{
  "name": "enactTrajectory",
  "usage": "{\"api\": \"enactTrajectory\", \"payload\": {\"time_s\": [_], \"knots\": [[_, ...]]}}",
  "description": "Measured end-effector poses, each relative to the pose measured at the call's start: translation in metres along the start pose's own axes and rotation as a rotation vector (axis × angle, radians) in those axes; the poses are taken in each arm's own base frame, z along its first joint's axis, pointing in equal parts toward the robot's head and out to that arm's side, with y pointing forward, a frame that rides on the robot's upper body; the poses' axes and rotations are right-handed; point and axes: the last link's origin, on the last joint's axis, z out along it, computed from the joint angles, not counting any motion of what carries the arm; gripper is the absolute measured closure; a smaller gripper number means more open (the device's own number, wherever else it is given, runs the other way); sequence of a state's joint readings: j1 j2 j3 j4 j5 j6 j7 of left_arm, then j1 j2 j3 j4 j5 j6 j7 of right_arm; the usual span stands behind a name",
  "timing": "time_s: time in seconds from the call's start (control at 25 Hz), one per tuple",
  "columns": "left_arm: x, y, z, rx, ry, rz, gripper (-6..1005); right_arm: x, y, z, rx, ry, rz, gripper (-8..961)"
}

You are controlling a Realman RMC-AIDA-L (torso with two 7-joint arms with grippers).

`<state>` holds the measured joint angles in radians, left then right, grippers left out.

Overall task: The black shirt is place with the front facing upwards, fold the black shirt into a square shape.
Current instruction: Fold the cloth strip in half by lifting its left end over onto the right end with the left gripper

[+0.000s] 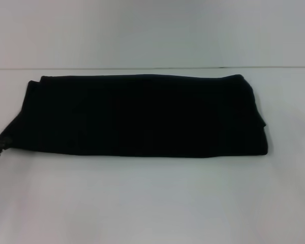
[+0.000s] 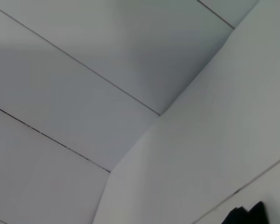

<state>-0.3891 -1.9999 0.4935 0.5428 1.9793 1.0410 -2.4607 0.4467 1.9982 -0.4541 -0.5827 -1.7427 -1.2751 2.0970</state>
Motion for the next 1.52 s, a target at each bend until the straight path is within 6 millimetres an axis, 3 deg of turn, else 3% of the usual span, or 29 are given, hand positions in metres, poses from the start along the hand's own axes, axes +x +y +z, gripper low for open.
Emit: {"api": "enactTrajectory", "payload": {"time_s": [0.32, 0.56, 0.68, 0.72, 0.76, 0.88, 1.0, 1.2, 1.24, 1.52], "knots": [[0.000, -0.003, -0.001, 0.005, 0.010, -0.012, 960, 0.000, -0.002, -0.004, 0.005, -0.004, 0.006, 136], [-0.009, 0.018, 0.010, -0.092, -0.015, 0.004, 959, 0.002, -0.004, -0.004, 0.007, -0.002, 0.009, 136], [-0.013, 0.054, 0.017, -0.274, -0.026, 0.015, 959, 0.002, -0.004, -0.005, 0.008, -0.002, 0.007, 135], [-0.013, 0.054, 0.017, -0.274, -0.026, 0.015, 960, 0.002, -0.004, -0.005, 0.007, -0.002, 0.007, 135], [-0.019, 0.086, 0.026, -0.390, -0.072, 0.041, 960, 0.002, -0.004, -0.005, 0.008, -0.002, 0.007, 135], [-0.029, 0.120, 0.039, -0.483, -0.137, 0.084, 959, 0.002, -0.003, -0.004, 0.006, 0.002, 0.004, 135], [-0.051, 0.167, 0.060, -0.574, -0.225, 0.171, 958, 0.003, -0.002, -0.002, 0.003, 0.010, 0.000, 135], [-0.097, 0.225, 0.087, -0.638, -0.344, 0.331, 951, 0.004, 0.000, 0.000, -0.003, 0.019, -0.006, 136], [-0.116, 0.243, 0.100, -0.642, -0.388, 0.396, 950, 0.004, 0.000, 0.001, -0.006, 0.022, -0.006, 136], [-0.181, 0.277, 0.144, -0.512, -0.493, 0.708, 943, 0.010, 0.001, 0.004, -0.012, 0.037, -0.012, 135]]}}
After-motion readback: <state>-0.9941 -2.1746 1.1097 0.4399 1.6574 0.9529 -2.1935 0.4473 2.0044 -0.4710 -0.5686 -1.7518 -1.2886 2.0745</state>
